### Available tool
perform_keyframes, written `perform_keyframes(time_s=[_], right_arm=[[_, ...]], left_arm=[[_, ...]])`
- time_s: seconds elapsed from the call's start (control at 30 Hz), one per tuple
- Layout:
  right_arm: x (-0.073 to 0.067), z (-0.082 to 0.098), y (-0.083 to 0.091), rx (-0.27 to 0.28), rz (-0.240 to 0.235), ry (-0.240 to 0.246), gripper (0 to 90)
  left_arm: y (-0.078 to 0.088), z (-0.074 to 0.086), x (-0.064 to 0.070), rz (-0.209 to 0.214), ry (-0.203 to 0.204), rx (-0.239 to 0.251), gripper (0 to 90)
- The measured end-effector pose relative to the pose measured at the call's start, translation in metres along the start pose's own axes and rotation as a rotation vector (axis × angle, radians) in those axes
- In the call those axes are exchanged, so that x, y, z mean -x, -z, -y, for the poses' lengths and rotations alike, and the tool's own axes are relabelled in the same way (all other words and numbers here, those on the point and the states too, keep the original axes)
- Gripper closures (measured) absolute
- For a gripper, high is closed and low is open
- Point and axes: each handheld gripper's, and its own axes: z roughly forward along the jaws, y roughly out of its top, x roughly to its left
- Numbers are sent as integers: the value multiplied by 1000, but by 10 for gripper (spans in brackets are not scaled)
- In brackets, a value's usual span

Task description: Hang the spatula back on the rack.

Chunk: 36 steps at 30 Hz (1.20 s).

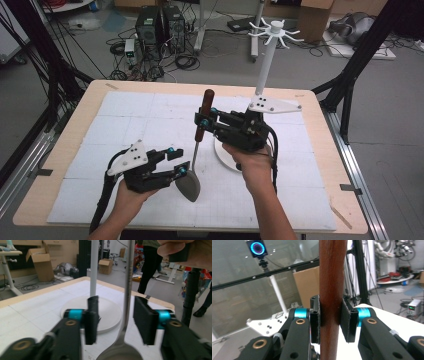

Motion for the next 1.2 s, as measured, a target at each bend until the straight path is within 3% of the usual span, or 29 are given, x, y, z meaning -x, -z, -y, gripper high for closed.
perform_keyframes(time_s=[0.1,0.13,0.2,0.4,0.8,1.2], right_arm=[[3,-5,3,-9,-16,6,736],[7,-9,7,-16,-20,13,736],[10,-13,10,-26,-26,20,736],[18,-27,19,-56,-20,51,735],[38,-62,42,-44,39,78,736],[60,-89,56,-35,62,65,735]], left_arm=[[12,-2,-9,16,8,18,457],[19,-2,-14,9,4,26,369],[22,-2,-17,5,0,25,285],[40,5,-28,-29,-10,-4,202],[56,22,-43,-98,8,-17,212],[56,24,-45,-101,7,-23,213]])
